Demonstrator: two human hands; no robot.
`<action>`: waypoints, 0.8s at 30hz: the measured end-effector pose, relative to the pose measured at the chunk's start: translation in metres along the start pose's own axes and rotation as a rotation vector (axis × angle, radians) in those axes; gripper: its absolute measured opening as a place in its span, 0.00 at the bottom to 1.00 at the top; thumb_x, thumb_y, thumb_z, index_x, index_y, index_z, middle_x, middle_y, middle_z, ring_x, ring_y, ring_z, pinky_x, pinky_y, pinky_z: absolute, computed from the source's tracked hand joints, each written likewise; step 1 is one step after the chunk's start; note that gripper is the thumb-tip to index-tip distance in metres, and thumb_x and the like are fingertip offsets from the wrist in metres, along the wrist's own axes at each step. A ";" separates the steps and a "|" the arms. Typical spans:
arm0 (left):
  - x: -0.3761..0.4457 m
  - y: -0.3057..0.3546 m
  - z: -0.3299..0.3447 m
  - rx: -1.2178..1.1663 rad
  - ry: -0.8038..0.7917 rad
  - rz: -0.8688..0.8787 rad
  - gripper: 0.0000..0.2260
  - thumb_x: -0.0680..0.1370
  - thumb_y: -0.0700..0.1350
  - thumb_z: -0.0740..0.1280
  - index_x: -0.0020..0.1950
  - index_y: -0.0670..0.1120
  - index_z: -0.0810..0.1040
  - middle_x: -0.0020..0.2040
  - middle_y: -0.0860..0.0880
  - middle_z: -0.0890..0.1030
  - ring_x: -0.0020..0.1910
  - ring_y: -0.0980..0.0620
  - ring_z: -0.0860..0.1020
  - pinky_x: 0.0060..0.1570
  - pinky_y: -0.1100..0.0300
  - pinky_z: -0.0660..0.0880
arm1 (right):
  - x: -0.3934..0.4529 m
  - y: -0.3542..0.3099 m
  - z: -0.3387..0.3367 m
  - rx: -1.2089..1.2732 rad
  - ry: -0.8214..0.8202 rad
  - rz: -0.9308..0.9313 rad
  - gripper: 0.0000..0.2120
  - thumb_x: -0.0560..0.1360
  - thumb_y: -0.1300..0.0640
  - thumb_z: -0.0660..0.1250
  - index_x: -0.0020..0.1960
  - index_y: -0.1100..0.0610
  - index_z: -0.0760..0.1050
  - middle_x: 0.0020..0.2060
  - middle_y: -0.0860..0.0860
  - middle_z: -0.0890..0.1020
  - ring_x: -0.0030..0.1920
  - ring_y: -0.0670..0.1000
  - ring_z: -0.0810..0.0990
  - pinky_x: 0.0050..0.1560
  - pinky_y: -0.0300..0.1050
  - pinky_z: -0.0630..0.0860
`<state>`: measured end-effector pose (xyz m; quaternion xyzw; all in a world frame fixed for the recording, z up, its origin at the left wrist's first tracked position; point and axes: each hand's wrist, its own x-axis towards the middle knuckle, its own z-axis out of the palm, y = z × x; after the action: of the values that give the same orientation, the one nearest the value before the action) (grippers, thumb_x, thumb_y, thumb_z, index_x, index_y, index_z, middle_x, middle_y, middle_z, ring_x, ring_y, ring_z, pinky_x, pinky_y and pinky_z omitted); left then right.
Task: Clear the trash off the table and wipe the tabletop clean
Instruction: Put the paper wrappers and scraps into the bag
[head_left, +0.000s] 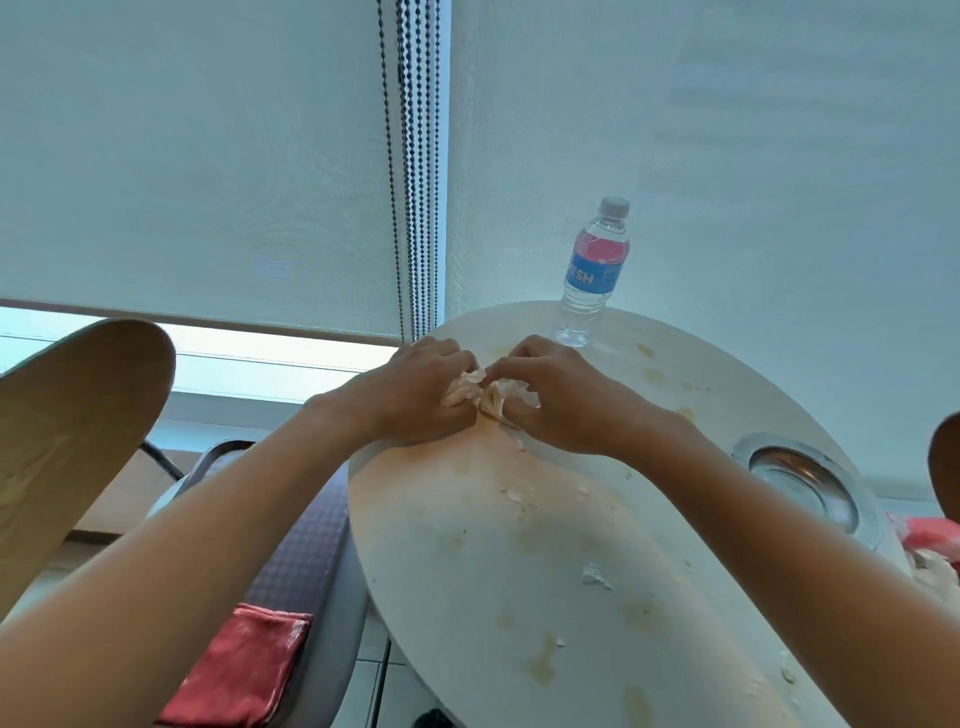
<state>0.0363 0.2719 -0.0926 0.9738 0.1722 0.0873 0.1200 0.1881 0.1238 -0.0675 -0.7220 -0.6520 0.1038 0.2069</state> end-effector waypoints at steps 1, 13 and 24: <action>0.000 0.000 -0.002 0.008 -0.007 0.004 0.20 0.71 0.60 0.63 0.55 0.47 0.77 0.48 0.49 0.74 0.53 0.44 0.74 0.54 0.51 0.70 | 0.000 0.001 0.000 -0.011 -0.011 -0.011 0.16 0.77 0.51 0.70 0.64 0.47 0.80 0.55 0.51 0.76 0.51 0.51 0.78 0.57 0.54 0.78; 0.001 -0.001 -0.016 0.056 -0.114 0.047 0.14 0.78 0.53 0.66 0.61 0.50 0.74 0.54 0.54 0.72 0.57 0.54 0.64 0.62 0.56 0.65 | -0.006 0.007 -0.014 -0.149 -0.097 -0.061 0.11 0.79 0.44 0.67 0.56 0.50 0.73 0.57 0.46 0.77 0.50 0.51 0.76 0.53 0.53 0.77; 0.001 -0.002 -0.033 -0.047 -0.072 0.102 0.08 0.77 0.50 0.71 0.53 0.52 0.74 0.46 0.58 0.75 0.46 0.55 0.74 0.44 0.64 0.68 | -0.017 0.002 -0.028 -0.159 -0.008 -0.019 0.15 0.83 0.45 0.61 0.53 0.58 0.71 0.44 0.51 0.78 0.42 0.54 0.75 0.39 0.45 0.71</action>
<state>0.0296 0.2811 -0.0614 0.9807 0.1159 0.0623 0.1446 0.1993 0.1027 -0.0454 -0.7294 -0.6660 0.0525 0.1473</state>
